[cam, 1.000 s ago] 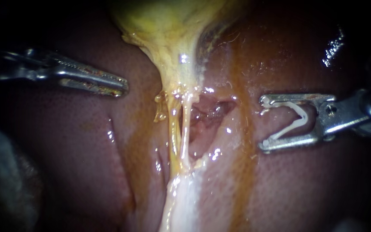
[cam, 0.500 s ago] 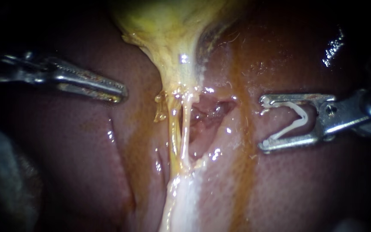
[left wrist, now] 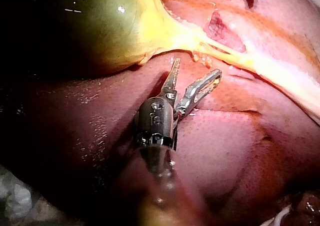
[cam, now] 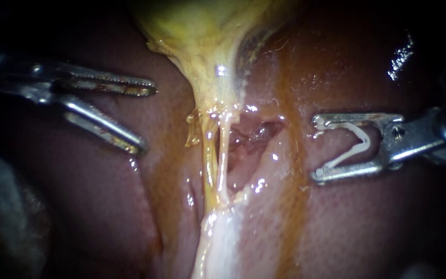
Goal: Grabbing gallbladder
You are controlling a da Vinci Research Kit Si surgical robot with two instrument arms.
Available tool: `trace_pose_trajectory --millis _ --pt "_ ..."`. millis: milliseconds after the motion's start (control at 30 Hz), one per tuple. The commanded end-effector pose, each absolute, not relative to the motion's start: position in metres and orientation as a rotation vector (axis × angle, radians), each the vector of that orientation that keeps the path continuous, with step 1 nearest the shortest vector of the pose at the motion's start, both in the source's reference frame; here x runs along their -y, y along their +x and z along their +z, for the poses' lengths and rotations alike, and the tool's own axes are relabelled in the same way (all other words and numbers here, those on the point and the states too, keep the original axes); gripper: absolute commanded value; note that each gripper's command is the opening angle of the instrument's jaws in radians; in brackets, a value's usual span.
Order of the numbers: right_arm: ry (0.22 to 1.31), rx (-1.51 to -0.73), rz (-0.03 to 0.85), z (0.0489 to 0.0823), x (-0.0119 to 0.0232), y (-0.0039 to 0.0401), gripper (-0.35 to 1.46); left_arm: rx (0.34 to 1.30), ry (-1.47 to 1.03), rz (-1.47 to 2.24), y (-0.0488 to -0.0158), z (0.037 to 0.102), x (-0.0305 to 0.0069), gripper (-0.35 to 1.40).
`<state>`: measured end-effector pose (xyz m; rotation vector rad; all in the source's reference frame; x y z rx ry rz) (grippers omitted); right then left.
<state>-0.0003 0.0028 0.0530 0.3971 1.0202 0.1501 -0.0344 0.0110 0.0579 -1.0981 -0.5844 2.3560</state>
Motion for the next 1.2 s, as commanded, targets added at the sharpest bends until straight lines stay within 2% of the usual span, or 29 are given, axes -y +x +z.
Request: trace_pose_trajectory --millis 33,333,867,1133,1200 --pt "0.397 -1.020 0.151 0.0531 -0.0029 -0.0002 0.50 0.584 -1.095 2.355 -0.0348 0.0581 -0.0110 0.59" --pt "0.397 -1.020 0.151 0.0531 -0.0028 -0.0002 0.50 0.574 -1.096 2.355 -0.0376 0.0606 -0.0106 0.54" --pt "0.397 -1.020 0.151 0.0530 -0.0028 -0.0002 0.50 0.565 -1.096 2.359 -0.0388 0.0625 -0.0101 0.46" --pt "0.397 -1.020 0.151 0.0530 -0.0028 -0.0001 0.50 0.564 -1.096 2.359 -0.0390 0.0625 -0.0102 0.29" --pt "0.397 -1.020 0.151 0.0530 -0.0028 -0.0001 0.50 0.564 -1.096 2.359 -0.0390 0.0625 -0.0102 0.17"
